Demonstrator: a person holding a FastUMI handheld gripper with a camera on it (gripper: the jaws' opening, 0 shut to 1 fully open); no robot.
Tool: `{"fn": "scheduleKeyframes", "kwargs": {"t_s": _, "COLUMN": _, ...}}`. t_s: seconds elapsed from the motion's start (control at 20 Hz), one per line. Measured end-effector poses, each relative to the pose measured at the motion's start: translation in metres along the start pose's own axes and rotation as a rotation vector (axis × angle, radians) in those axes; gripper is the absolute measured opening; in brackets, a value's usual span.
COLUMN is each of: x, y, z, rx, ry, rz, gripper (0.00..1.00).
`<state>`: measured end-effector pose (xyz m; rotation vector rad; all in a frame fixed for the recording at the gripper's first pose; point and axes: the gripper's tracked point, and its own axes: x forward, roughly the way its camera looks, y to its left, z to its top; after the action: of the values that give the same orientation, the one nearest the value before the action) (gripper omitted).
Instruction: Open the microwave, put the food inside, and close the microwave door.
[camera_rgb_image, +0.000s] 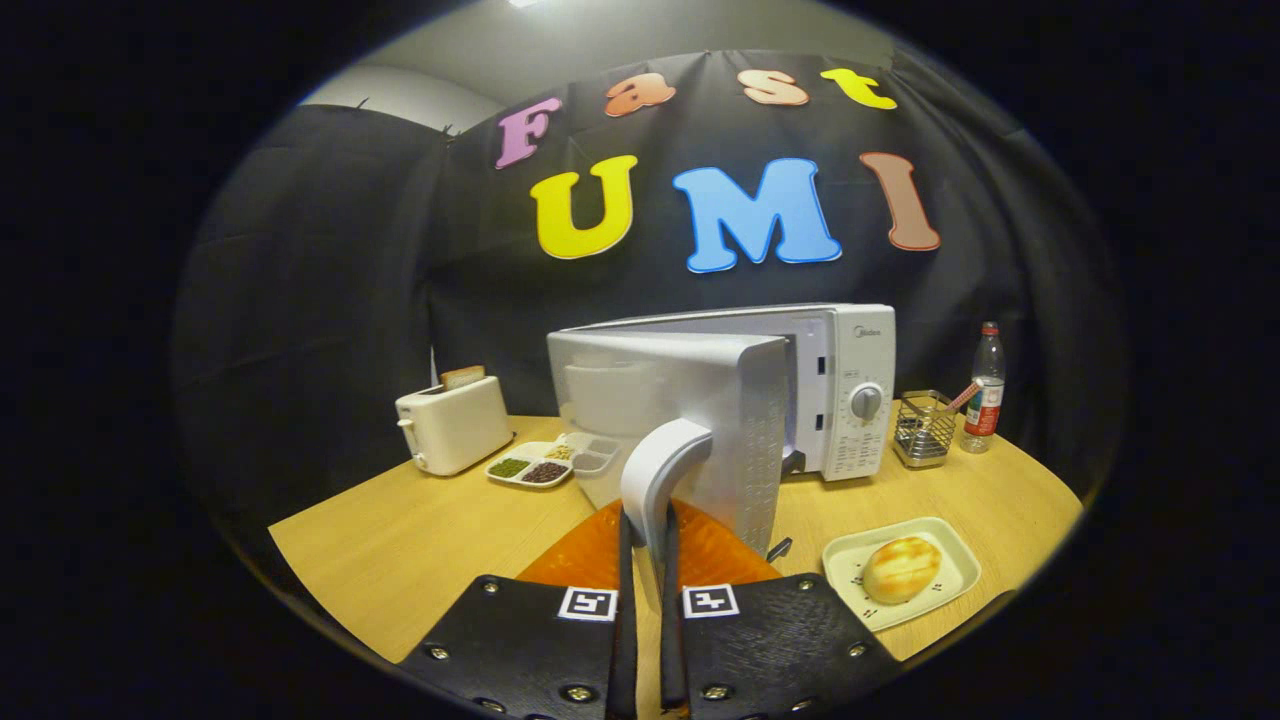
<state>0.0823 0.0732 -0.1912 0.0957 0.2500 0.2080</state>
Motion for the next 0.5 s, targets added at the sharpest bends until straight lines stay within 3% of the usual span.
{"fn": "scheduleKeyframes", "kwargs": {"t_s": 0.2, "x": -0.01, "y": 0.057, "z": -0.007, "rx": -0.021, "ry": -0.009, "rz": 0.044, "gripper": 0.09}}
{"fn": "scheduleKeyframes", "kwargs": {"t_s": 0.5, "x": -0.009, "y": 0.113, "z": -0.013, "rx": -0.094, "ry": -0.07, "rz": -0.089, "gripper": 0.09}}
